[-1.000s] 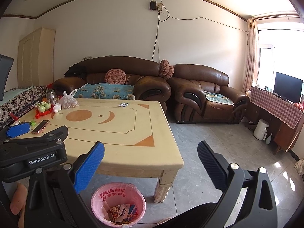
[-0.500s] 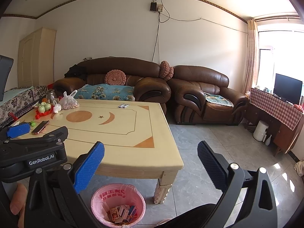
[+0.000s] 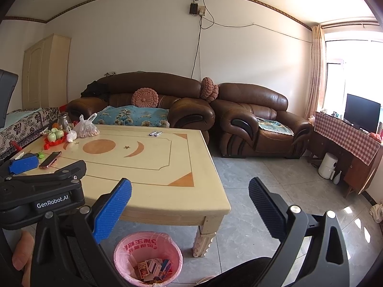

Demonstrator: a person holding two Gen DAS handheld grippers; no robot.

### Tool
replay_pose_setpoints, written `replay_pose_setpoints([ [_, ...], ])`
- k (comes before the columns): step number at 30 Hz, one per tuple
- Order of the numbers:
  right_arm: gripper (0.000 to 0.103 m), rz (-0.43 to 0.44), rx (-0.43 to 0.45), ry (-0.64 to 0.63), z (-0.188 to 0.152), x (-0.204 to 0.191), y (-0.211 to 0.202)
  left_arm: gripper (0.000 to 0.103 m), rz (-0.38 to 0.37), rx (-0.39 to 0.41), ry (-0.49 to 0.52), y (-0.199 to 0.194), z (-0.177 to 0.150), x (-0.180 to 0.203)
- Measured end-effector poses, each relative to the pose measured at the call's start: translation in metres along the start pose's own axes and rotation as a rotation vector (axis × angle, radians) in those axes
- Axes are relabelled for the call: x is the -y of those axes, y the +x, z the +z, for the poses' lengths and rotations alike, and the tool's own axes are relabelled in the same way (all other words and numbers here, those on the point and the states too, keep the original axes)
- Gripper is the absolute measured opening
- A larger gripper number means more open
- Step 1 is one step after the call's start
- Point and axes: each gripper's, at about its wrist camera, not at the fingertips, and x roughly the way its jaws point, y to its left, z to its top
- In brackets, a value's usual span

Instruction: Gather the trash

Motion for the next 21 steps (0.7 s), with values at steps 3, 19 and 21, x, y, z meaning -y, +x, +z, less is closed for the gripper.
replay_pose_setpoints([
  [3,0.096,0.002,0.0,0.0,0.0,-0.0004,0.0004,0.097,0.001,0.002,0.0,0.0004,0.0001,-0.0007],
  [19,0.096,0.005,0.005,0.004,0.0014,-0.0007,0.0006,0.097,0.003,0.009,0.02,0.001,0.0022,-0.002],
  [21,0.096,0.005,0.005,0.004,0.0015,-0.0005,0.0008,0.097,0.003,0.01,0.02,0.0008,0.0023,-0.0018],
])
